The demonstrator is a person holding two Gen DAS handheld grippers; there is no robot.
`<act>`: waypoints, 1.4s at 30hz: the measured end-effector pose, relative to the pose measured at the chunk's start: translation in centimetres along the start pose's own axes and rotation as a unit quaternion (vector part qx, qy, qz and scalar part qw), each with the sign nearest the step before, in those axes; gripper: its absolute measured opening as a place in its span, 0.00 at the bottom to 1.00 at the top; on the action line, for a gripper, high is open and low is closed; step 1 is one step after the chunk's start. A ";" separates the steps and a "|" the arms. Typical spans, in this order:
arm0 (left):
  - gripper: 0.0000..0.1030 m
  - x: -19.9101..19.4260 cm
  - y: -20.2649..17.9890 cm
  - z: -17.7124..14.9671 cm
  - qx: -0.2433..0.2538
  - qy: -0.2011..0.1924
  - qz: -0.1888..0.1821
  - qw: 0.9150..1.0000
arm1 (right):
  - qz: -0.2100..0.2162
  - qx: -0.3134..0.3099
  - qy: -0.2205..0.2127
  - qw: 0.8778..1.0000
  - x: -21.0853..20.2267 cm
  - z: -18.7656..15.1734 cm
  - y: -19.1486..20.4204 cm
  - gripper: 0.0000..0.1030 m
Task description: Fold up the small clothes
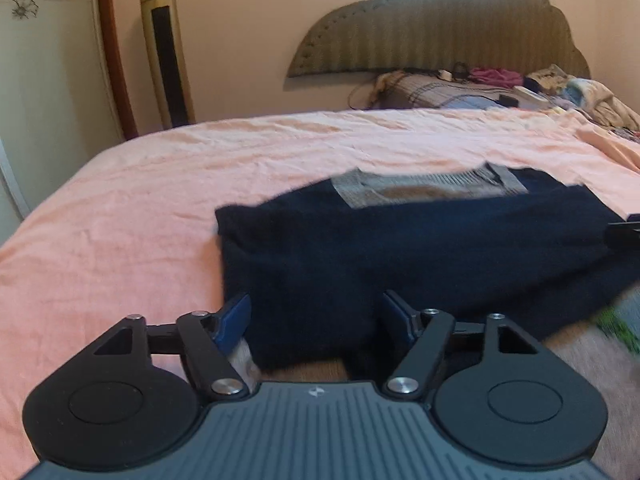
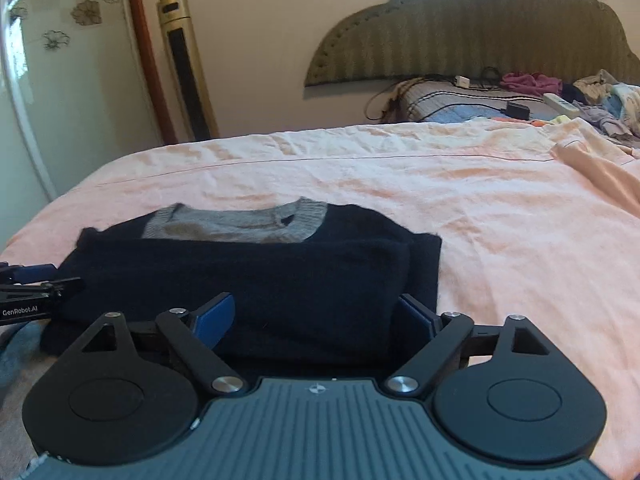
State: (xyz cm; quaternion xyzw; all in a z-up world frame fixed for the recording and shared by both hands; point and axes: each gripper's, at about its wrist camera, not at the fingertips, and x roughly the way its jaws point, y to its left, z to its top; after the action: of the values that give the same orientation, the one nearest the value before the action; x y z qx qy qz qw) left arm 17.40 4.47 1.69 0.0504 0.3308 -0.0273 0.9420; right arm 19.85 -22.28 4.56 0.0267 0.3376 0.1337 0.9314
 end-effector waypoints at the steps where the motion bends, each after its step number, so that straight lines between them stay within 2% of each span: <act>1: 0.70 -0.2 0.1 -0.9 0.008 -0.013 0.002 1.000 | -0.016 -0.017 0.023 0.999 0.7 -0.7 0.0 0.86; 2: 0.71 -0.3 0.5 -1.2 0.003 -0.017 0.001 1.000 | -0.035 -0.044 0.023 0.998 1.1 -1.6 0.0 0.86; 3: 0.73 -0.1 1.4 -0.9 -0.022 -0.006 -0.010 1.000 | -0.053 -0.051 0.021 0.997 1.3 -2.1 -0.5 0.92; 4: 0.74 0.0 2.1 -0.6 -0.044 0.008 -0.007 0.999 | -0.043 0.006 0.029 0.999 1.2 -1.6 -2.0 0.98; 7: 0.72 -1.9 3.8 -0.5 -0.086 0.036 0.004 0.996 | -0.053 0.051 0.046 0.996 -0.9 -0.7 -2.9 0.82; 9: 0.72 -3.9 4.7 -1.7 -0.092 0.031 -0.016 0.995 | -0.023 0.053 0.024 0.998 -3.4 -1.3 -3.2 0.86; 11: 0.72 -4.6 5.5 -3.4 -0.097 0.044 -0.009 0.994 | -0.031 0.059 0.018 0.998 -4.8 -2.1 -3.8 0.89; 12: 0.72 -4.5 5.8 -4.0 -0.099 0.054 -0.005 0.994 | -0.034 0.063 0.031 0.997 -4.7 -2.5 -4.2 0.86; 14: 0.72 -4.5 5.5 -4.6 -0.089 0.037 0.005 0.995 | -0.036 0.062 0.054 0.996 -3.9 -3.4 -4.4 0.66; 15: 0.72 -4.4 5.1 -4.4 -0.084 0.037 0.012 0.996 | -0.040 0.043 0.046 0.997 -3.9 -3.6 -4.0 0.61; 16: 0.53 -4.2 4.8 -4.2 -0.079 0.035 0.016 0.996 | -0.045 0.033 0.046 0.997 -3.8 -3.6 -3.7 0.55; 17: 0.34 -4.1 4.4 -3.9 -0.067 0.027 0.020 0.997 | -0.041 0.031 0.047 0.998 -3.7 -3.4 -3.6 0.26; 18: 0.07 -3.9 4.2 -3.7 -0.057 0.025 0.024 0.998 | -0.037 0.041 0.052 0.997 -3.7 -3.2 -3.9 0.12; 22: 0.04 -3.6 5.1 -3.5 -0.054 0.025 0.058 0.996 | -0.030 0.088 0.051 0.994 -4.4 -3.4 -6.8 0.06; 23: 0.04 -3.4 5.4 -3.9 -0.053 0.020 0.053 0.997 | -0.018 0.107 0.042 0.993 -4.5 -3.9 -7.5 0.05; 25: 0.04 -3.6 4.8 -4.2 -0.032 0.012 0.055 0.998 | -0.015 0.114 0.034 0.993 -4.6 -4.2 -7.2 0.05; 27: 0.04 -4.2 4.7 -4.1 -0.040 0.019 0.045 0.998 | -0.013 0.117 0.037 0.992 -4.9 -4.2 -6.7 0.16; 28: 0.05 -4.8 4.9 -4.1 -0.048 0.024 0.037 0.998 | -0.001 0.127 0.042 0.991 -5.4 -4.2 -6.6 0.32; 29: 0.05 -5.5 5.1 -4.3 -0.055 0.030 0.028 0.998 | 0.013 0.134 0.044 0.990 -6.2 -4.4 -6.4 0.53; 31: 0.13 -7.3 5.9 -5.3 -0.075 0.042 0.008 0.996 | 0.024 0.126 0.047 0.991 -8.2 -5.2 -5.8 0.70; 33: 0.22 -8.8 6.5 -7.0 -0.103 0.060 -0.020 0.993 | 0.032 0.124 0.058 0.990 -9.7 -6.8 -5.4 0.72; 34: 0.25 -9.5 6.6 -7.8 -0.117 0.053 -0.030 0.991 | 0.043 0.127 0.058 0.989 -10.3 -7.6 -5.4 0.71; 36: 0.25 -10.0 6.1 -8.6 -0.124 0.041 -0.030 0.991 | 0.052 0.123 0.054 0.990 -10.9 -8.5 -4.8 0.59; 38: 0.24 -9.7 5.4 -8.4 -0.122 0.035 -0.023 0.992 | 0.052 0.128 0.069 0.988 -10.4 -8.3 -4.8 0.12; 39: 0.11 -9.3 5.3 -8.2 -0.121 0.034 -0.022 0.992 | 0.057 0.134 0.069 0.987 -10.2 -8.1 -5.2 0.11; 40: 0.02 -9.1 5.3 -7.8 -0.124 0.039 -0.020 0.991 | 0.057 0.136 0.069 0.987 -10.4 -7.9 -5.5 0.11; 42: 0.02 -9.8 5.8 -7.4 -0.135 0.038 -0.019 0.990 | 0.053 0.139 0.061 0.987 -11.5 -7.8 -6.3 0.10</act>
State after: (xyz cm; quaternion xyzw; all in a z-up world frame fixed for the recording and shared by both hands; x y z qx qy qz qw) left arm 5.73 11.28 2.54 -0.0829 0.3681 0.0019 0.9261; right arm 7.88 -31.73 4.84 0.1656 0.4068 0.1356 0.8881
